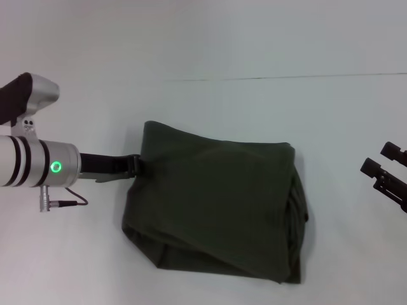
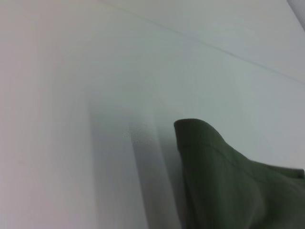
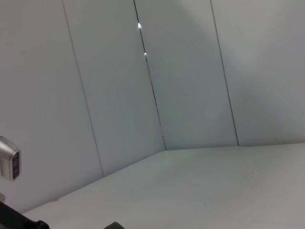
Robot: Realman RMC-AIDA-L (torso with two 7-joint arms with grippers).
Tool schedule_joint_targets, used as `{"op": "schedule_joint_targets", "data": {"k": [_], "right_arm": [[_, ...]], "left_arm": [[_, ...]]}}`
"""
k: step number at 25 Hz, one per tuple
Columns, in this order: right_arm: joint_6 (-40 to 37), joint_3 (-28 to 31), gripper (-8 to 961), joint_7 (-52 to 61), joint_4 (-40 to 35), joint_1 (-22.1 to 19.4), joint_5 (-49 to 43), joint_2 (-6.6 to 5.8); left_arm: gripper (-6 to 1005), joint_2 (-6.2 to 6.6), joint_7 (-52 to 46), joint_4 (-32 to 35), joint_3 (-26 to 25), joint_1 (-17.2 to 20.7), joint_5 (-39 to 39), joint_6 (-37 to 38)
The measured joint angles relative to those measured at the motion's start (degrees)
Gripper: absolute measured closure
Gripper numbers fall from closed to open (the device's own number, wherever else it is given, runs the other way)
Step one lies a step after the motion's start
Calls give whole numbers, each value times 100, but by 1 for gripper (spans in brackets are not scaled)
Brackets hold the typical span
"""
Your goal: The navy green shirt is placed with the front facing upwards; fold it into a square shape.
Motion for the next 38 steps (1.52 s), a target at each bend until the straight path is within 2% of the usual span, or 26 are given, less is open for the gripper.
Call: {"op": "schedule_joint_targets", "data": {"k": [5,11,18,24,29,34,38], "right_arm": [[0,-13,289,0,74,52,-8,0],[1,-21,289,0,76,114,-10,0],[42,-62,289,-2,121,153,-19,0],[73,-172,289,-68,137,159,-20,0],[78,-183,289,-70,138,158,-14,0],[64,-183,289,-70,138,209,7,-2],[-124,-202,289,-121,101,321,-1,-12]], "left_arm": [[930,12,0,13,-82,145,24,-130],[930,18,58,97,-381,448,18,210],[920,-53,240,242,-594,542,-22,510],[821,-91,797,473,-595,583,-57,930],[738,-373,1140,1489,-594,985,-160,1035],[495,-417,1791,2129,-636,1250,-386,1226],[303,-485,2925,2608,-727,1556,-803,1694]]}}
